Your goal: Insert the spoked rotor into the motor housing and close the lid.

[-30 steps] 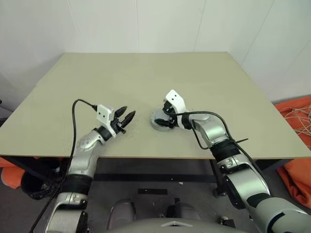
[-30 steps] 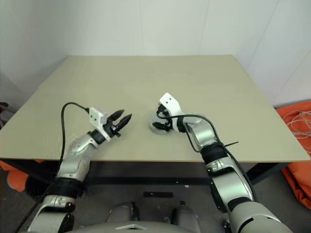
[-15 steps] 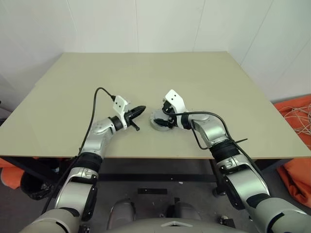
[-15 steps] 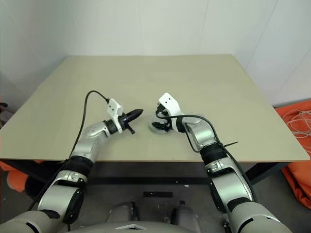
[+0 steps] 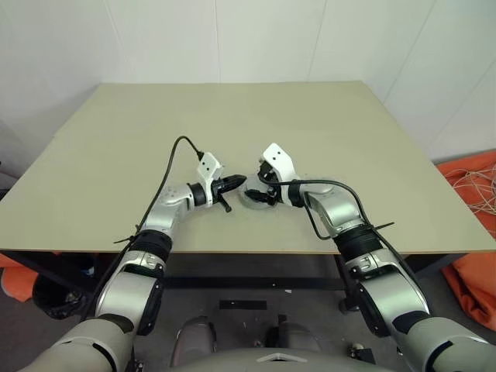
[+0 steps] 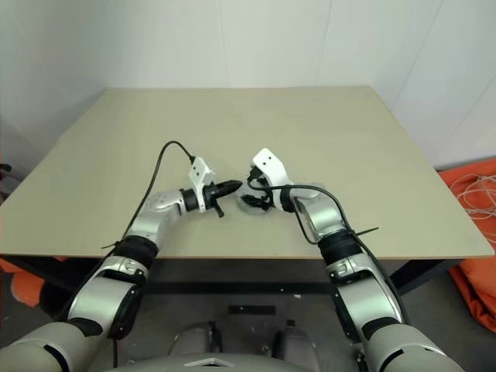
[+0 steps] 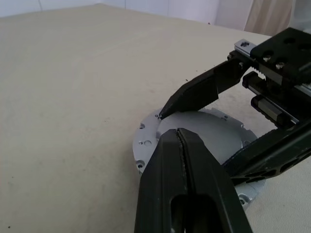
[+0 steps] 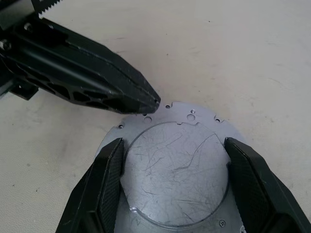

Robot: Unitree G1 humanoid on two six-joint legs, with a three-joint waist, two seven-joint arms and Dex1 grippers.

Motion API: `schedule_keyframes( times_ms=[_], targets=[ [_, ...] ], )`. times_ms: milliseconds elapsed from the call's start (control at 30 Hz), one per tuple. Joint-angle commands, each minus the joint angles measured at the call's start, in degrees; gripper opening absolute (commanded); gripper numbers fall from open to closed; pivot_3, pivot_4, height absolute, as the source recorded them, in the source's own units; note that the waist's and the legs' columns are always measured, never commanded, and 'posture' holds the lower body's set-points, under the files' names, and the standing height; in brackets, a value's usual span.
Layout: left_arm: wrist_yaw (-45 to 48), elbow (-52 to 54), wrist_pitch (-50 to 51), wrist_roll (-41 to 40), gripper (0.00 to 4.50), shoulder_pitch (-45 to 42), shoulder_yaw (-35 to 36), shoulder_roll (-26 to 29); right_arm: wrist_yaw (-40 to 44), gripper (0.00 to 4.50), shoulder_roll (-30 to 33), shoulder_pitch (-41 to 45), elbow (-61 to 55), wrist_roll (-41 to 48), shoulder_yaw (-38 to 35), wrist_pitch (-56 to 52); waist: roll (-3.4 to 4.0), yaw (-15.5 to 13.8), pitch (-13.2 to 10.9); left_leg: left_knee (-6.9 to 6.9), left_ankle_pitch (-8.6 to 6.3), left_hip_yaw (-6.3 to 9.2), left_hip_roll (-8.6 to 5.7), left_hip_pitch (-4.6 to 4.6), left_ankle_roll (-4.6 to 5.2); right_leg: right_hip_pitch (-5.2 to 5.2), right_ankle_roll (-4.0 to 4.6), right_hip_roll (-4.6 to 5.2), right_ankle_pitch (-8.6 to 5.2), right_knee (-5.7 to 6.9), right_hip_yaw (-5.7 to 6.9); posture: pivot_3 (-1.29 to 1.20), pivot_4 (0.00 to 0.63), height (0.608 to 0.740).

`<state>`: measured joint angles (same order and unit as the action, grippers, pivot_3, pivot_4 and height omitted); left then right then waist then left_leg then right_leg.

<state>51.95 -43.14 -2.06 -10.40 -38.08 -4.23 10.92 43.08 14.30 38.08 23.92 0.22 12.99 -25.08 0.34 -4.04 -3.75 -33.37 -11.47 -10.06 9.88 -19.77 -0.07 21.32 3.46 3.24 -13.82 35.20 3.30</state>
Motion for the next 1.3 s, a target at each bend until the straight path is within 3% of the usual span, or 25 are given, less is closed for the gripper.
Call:
schedule_keyframes(
  times_ms=[33, 933, 1067, 1300],
  targets=[
    [-0.41, -0.44, -0.87, 0.77, 0.01, -1.85, 0.21, -0.15, -0.95, 3.19, -0.56, -0.62, -0.95, -0.29, 0.59, -0.95, 0.00, 0.00, 0.00, 0.05, 0.01, 0.00, 0.00, 0.00, -0.01, 0.00, 0.01, 0.00, 0.01, -0.03, 0.00, 0.00, 0.000, 0.740],
    [-0.01, -3.00, 1.01, 4.68, 0.01, -2.94, -1.42, -0.46, 0.17, 3.19, -0.33, -1.67, -6.30, 0.70, 0.87, -4.58, -0.01, -0.13, 0.00, 0.31, 0.00, -0.01, -0.02, -0.04, 0.00, -0.02, 0.13, 0.00, 0.07, -0.39, 0.04, 0.00, 0.000, 0.740],
    [0.43, -3.06, 1.01, 4.73, 0.00, -3.04, -1.49, -0.50, 0.50, 4.46, -0.08, -1.83, -7.59, 1.11, 0.66, -5.64, 0.00, -0.41, -0.01, 0.32, -0.01, -0.01, -0.03, -0.09, 0.02, 0.01, 0.14, 0.00, 0.08, -0.42, 0.04, 0.00, 0.000, 0.740],
    [0.75, -3.09, 0.92, 4.82, 0.00, -3.15, -1.51, -0.77, 0.57, 4.46, 1.00, -2.45, -13.32, 2.02, -0.08, -8.45, 0.00, -1.34, -0.01, 0.34, -0.03, -0.01, -0.05, -0.23, 0.06, 0.13, 0.16, 0.01, 0.07, -0.46, 0.05, 0.00, 0.000, 0.740]
  ],
)
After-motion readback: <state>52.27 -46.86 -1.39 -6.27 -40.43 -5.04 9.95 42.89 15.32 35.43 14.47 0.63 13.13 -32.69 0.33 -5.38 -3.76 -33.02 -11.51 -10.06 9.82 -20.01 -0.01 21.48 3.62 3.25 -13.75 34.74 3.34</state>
